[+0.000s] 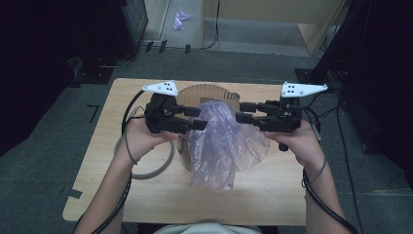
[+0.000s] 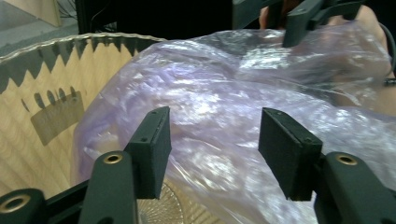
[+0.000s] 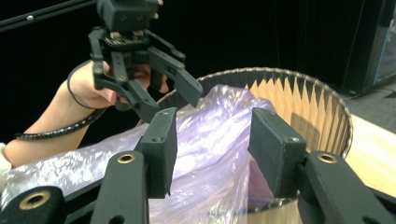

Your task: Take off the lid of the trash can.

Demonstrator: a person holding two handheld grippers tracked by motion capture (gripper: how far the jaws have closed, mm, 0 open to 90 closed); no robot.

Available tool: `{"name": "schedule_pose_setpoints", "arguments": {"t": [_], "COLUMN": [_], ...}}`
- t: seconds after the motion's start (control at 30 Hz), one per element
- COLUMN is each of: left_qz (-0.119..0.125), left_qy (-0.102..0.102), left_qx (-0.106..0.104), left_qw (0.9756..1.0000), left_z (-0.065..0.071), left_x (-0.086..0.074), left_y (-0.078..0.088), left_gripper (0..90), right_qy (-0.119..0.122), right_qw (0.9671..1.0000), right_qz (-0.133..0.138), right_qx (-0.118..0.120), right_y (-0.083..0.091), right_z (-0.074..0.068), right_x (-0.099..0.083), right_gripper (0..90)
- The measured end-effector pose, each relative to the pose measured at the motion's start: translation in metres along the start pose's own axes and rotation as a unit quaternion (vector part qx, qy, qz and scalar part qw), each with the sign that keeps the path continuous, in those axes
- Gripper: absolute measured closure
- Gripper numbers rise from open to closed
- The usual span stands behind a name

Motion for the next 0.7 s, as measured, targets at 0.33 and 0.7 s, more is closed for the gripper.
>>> {"name": "schedule_pose_setpoints", "arguments": {"t": [0.33, 0.7], "left_qz": [-0.029, -0.018], "left_qy": [-0.009, -0.048], "left_qx": [0.006, 0.015], "left_qw": [0.9995, 0.9985], "left_z": [0.009, 0.005], "left_x": [-0.008, -0.011], "left_y": [-0.013, -0.011], "left_gripper": [46.1, 76.2], "right_qy": [-0.014, -0.004], "right_qw": [0.9995, 0.9982], "right_qz": [-0.022, -0.048], "right_qx": [0.016, 0.034], "right_y": [-0.007, -0.026], "right_z": [-0.003, -0.005], "right_x": [-0.012, -0.021], "right_gripper": [50.1, 58.9]}}
Point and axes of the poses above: each handheld gripper's, and its own axes: y roughly backward along the jaws, x roughly out of its top, z roughly to its right, the point moved 2 cm from there along -y, roughly forward along the jaws, and after that the axes turned 6 degrees about y, right-handed, at the moved point
